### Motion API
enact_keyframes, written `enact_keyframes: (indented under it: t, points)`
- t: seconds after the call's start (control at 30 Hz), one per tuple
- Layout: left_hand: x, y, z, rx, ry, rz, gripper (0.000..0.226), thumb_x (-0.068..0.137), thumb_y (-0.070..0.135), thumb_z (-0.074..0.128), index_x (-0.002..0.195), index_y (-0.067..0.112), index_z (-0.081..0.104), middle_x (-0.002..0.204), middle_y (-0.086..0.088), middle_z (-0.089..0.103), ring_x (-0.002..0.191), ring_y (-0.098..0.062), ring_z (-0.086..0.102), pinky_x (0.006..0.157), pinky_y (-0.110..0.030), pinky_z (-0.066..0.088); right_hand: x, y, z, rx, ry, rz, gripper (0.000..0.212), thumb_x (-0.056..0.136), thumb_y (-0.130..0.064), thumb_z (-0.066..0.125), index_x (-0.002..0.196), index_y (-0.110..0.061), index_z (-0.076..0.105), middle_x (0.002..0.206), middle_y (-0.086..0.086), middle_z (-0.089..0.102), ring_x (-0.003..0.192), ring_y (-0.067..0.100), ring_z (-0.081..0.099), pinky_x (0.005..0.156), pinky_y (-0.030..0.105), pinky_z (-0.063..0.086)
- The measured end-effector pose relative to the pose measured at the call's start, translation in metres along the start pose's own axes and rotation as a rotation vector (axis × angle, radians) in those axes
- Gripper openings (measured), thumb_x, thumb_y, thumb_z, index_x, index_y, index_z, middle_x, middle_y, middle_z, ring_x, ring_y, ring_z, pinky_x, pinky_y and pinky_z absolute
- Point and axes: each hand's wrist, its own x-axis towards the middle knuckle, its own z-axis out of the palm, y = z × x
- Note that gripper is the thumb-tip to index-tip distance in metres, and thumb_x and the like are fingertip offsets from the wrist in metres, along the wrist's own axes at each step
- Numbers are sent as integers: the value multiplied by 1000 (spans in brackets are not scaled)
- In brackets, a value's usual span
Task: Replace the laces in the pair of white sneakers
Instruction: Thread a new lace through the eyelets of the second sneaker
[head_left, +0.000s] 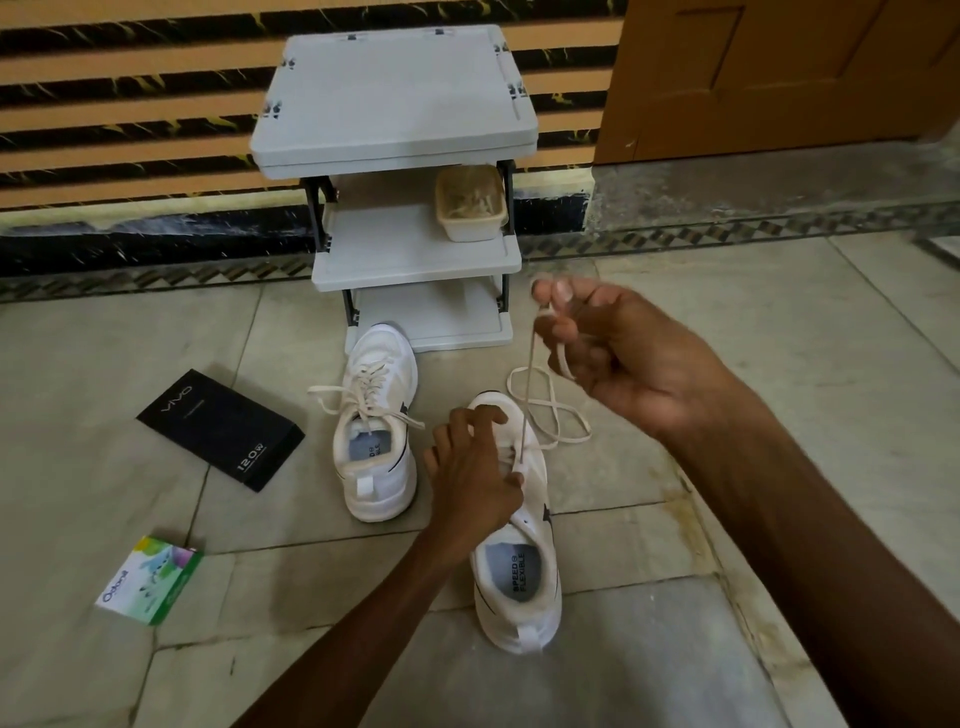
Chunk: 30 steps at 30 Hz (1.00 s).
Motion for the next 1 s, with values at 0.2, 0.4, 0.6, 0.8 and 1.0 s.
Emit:
enact_keyframes:
  t: [0.2,0.4,0.6,0.8,1.0]
  points:
    - [2,-3,-1,-180,-92,-3,54,80,21,68,127,30,44,132,3,40,124,-23,33,100,-40,36,-5,-6,9,87,-27,-21,23,102,-16,42,84,-19,56,63,-4,38,55,9,10,51,22,9]
    - [4,-7,1,-177,-109,-36,49,79,22,69,123,26,48,130,3,41,123,-23,34,99,-40,38,5,23,-24,141,-49,-34,20,98,-17,45,83,-21,58,65,-5,43,50,4,22,44,15,18]
    - [7,-8,0,-237,-136,-88,46,77,23,72,118,24,52,126,4,41,121,-22,35,100,-39,38,4,103,-79,-1496,153,504,25,91,-32,61,105,-14,69,101,3,69,91,19,64,84,33,48]
    - [10,-15,-3,-353,-141,-182,51,73,29,79,117,27,53,114,6,35,117,-19,40,98,-31,39,4,126,-92,-1597,277,627,44,84,-37,67,118,-13,56,122,9,58,117,30,52,103,51,33]
    - [11,-20,-16,-471,-170,-285,52,64,25,77,109,23,51,105,-7,55,91,-20,58,69,-27,43,40,118,-85,-1283,458,145,9,82,-20,70,79,-11,72,79,6,72,66,15,63,57,22,46]
